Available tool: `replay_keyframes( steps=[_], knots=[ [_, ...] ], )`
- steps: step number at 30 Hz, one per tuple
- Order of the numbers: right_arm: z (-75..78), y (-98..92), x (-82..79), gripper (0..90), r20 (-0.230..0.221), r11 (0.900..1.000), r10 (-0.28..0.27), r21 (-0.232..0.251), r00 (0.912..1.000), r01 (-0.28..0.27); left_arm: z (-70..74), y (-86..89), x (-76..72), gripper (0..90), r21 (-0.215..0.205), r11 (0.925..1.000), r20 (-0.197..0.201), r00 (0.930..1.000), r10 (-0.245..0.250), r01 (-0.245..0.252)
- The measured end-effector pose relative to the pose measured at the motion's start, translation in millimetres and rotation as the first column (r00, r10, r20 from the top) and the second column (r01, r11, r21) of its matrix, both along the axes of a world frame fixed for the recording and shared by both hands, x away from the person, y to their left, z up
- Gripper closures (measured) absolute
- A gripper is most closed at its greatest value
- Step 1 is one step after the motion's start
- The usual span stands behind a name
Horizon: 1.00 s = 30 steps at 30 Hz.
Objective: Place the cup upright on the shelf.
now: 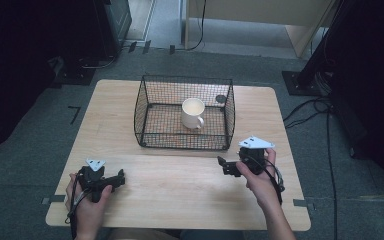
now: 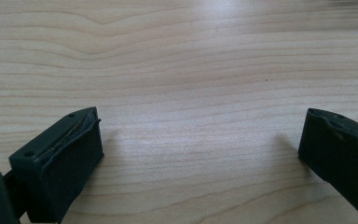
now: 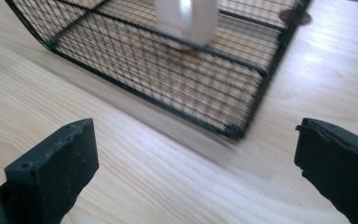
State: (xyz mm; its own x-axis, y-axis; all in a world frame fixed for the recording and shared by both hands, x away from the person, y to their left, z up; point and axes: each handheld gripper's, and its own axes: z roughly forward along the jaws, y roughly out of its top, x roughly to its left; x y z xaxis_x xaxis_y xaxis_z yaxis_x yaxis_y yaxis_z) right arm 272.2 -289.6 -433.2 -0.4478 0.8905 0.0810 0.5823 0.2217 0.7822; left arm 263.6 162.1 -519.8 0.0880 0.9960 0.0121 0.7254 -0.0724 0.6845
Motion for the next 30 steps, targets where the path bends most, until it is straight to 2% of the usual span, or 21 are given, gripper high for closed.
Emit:
replay_keyframes(
  steps=[11,16,24,27,30],
  knots=[
    [-36.7,-52.7,-27.3,0.0,-0.028,0.995,-0.095,-0.017,0.9950,0.095,0.0,0.0,0.0,0.0,0.000,1.0000,0.000,1.0000,0.000,0.000],
    [-53.1,-77.1,-36.3,0.0,-0.056,0.987,-0.157,-0.028,0.9860,0.156,-0.1,0.0,0.0,0.0,0.000,1.0000,0.001,1.0000,0.000,0.000],
    [-69.3,-106.9,-49.2,0.0,-0.078,0.973,-0.231,-0.041,0.9698,0.228,0.0,0.0,0.0,0.0,0.000,1.0000,0.000,1.0000,0.000,0.000],
    [-75.7,-113.3,-53.9,0.0,-0.080,0.965,-0.255,-0.082,0.9636,0.249,0.0,0.0,0.0,0.0,0.000,1.0000,0.000,1.0000,0.000,0.000],
    [-82.0,-118.8,-57.8,0.0,-0.086,0.960,-0.273,-0.097,0.9583,0.264,0.0,0.0,0.0,0.0,0.000,1.0000,0.000,1.0000,0.000,0.000]
  ],
)
